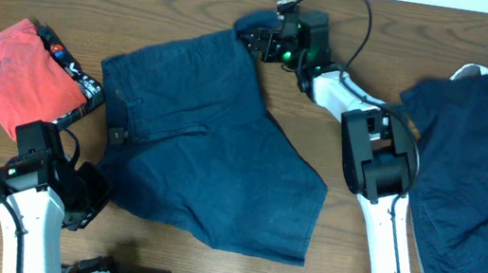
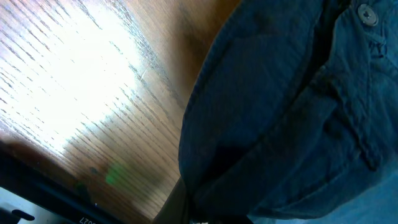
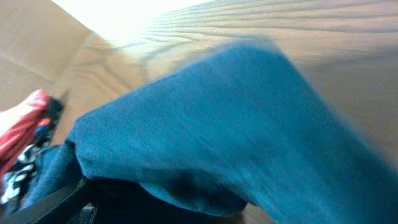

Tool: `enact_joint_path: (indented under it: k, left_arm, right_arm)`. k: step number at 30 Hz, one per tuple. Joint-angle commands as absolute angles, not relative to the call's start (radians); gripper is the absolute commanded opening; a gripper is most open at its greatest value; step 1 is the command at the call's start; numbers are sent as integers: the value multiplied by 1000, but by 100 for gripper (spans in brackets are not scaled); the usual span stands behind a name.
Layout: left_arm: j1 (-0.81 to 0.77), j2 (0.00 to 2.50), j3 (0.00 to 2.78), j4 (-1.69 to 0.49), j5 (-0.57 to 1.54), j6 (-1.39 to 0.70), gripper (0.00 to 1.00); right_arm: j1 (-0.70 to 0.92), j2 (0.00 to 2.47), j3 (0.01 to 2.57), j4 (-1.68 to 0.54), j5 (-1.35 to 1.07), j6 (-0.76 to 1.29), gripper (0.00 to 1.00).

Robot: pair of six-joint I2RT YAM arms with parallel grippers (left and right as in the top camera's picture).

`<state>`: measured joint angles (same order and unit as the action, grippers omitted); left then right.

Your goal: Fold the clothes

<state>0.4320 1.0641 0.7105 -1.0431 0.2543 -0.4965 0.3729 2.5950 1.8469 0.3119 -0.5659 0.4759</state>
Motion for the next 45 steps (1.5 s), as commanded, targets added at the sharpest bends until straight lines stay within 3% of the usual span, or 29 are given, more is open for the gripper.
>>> enact_joint_path:
  k: [1,2,4,5,6,13,23,31,32,33,35,45]
  left_arm:
    - [439,1058,712,-1046,237,-486,8]
    - [439,1058,712,-1046,237,-486,7]
    - [439,1058,712,-1046,238,-486,8]
    - [439,1058,712,-1046,238,-486,7]
    - [439,1058,712,-1046,238,-486,7]
    - [439,1058,712,-1045,237,-486,7]
    - [439,1058,712,-1031,238,-486,7]
    - [439,1058,712,-1027,238,-486,7]
    - [439,1058,712,-1026,238,-486,8]
    - [439,1058,712,-1025,238,-486,8]
    - [439,1058,712,-1020,238,-486,7]
    - [439,1058,712,-961,238,-487,8]
  right_arm:
    - [403,2630,1836,368,-678,500,86]
    - [406,2630,1836,385,-690,500,77]
    - [409,2630,1836,393,-691,500,43]
    - [409,2630,1836,393,-691,501,18]
    - [408,2630,1836,393,-696,501,3]
    - [347,2603,1837,351,-799,513,1]
    - [150,2363,1839,-244,-744,347,1]
    - [27,2210,1839,-523,-645,245,2]
    - [22,2207,1839,-551,-643,232,11]
    - [17,2206,1839,-587,-637,211,33]
    - [16,2206,1839,-676,-597,160,99]
    - [18,2137,1839,-1092,-221,177,99]
